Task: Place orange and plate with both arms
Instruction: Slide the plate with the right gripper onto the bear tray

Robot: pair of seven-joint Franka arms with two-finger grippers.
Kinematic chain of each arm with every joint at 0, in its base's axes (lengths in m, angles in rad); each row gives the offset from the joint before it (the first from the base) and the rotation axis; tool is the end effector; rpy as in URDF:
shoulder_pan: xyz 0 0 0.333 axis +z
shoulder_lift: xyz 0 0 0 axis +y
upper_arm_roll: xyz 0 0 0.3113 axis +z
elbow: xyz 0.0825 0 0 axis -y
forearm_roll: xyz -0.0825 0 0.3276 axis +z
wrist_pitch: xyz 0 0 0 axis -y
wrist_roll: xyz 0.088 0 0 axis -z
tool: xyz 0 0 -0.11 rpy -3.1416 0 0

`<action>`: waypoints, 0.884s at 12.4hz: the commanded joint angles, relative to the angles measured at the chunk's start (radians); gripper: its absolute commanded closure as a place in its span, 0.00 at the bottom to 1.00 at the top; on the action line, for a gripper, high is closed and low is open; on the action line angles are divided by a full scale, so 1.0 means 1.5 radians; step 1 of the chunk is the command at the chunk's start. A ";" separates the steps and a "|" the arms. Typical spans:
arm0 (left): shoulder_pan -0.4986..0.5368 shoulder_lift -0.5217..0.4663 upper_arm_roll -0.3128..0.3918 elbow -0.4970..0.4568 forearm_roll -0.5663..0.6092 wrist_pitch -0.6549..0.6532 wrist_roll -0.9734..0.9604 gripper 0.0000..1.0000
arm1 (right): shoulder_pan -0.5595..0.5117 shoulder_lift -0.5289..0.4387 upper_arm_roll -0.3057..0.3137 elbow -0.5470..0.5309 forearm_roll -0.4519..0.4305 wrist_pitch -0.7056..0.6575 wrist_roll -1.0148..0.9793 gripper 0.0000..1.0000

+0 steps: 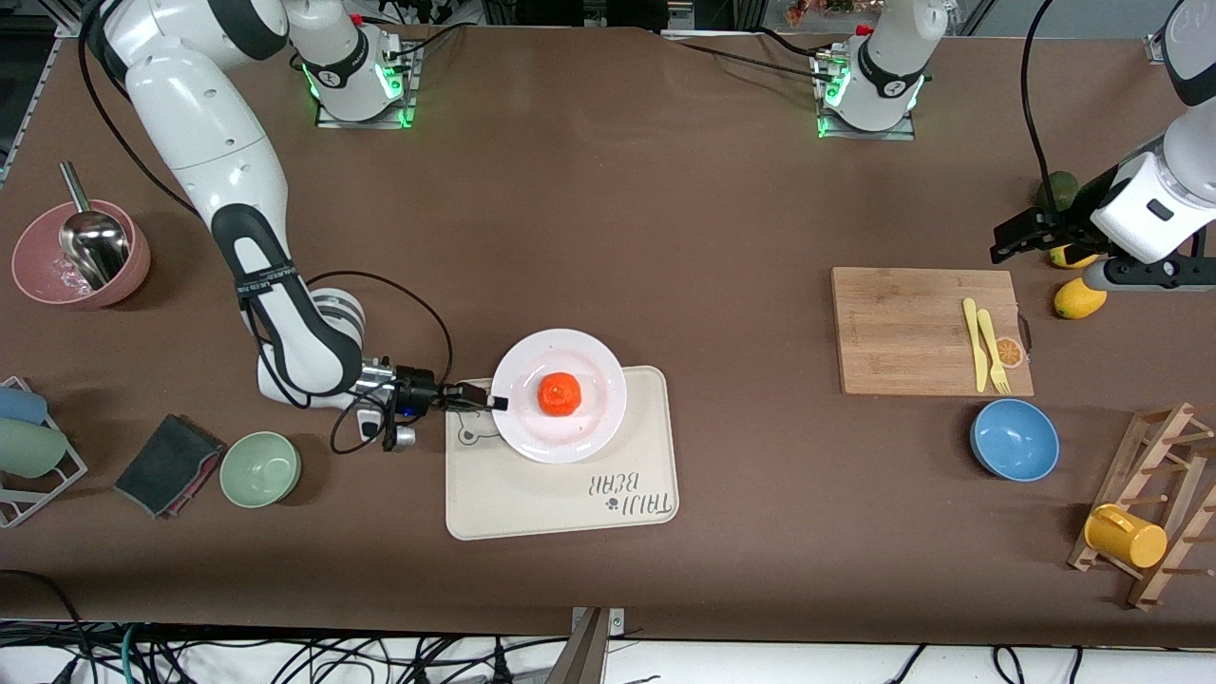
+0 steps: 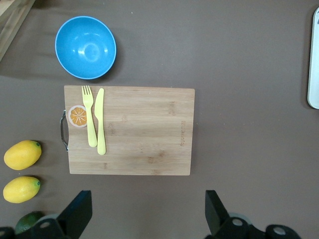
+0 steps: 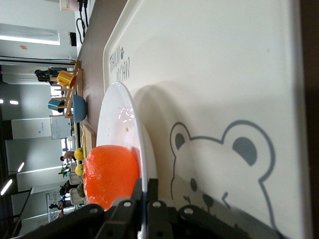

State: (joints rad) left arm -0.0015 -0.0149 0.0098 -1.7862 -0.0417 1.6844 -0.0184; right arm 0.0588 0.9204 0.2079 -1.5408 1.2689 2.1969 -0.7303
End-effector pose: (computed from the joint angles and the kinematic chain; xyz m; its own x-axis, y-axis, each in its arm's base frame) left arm 0.4935 0.0000 0.5440 0.9957 0.0314 -0.0876 0.0349 -0.9986 0.0394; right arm 0.6233 0.1842 0.1557 0.9993 -0.0353 -0.0128 -0.0279 -0.4692 -0.8827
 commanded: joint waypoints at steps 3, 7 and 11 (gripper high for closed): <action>0.002 0.005 -0.001 0.016 0.012 -0.014 0.009 0.00 | 0.002 0.037 0.003 0.085 -0.031 0.000 0.061 1.00; 0.002 0.005 -0.001 0.016 0.012 -0.014 0.009 0.00 | 0.004 0.082 0.003 0.140 -0.031 0.001 0.054 1.00; 0.002 0.006 -0.001 0.016 0.012 -0.014 0.009 0.00 | 0.005 0.099 0.003 0.160 -0.031 0.004 0.049 1.00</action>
State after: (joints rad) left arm -0.0015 -0.0148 0.0098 -1.7862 -0.0417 1.6828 -0.0184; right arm 0.0616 1.0360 0.2077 -1.3471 1.2383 2.2000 -0.6639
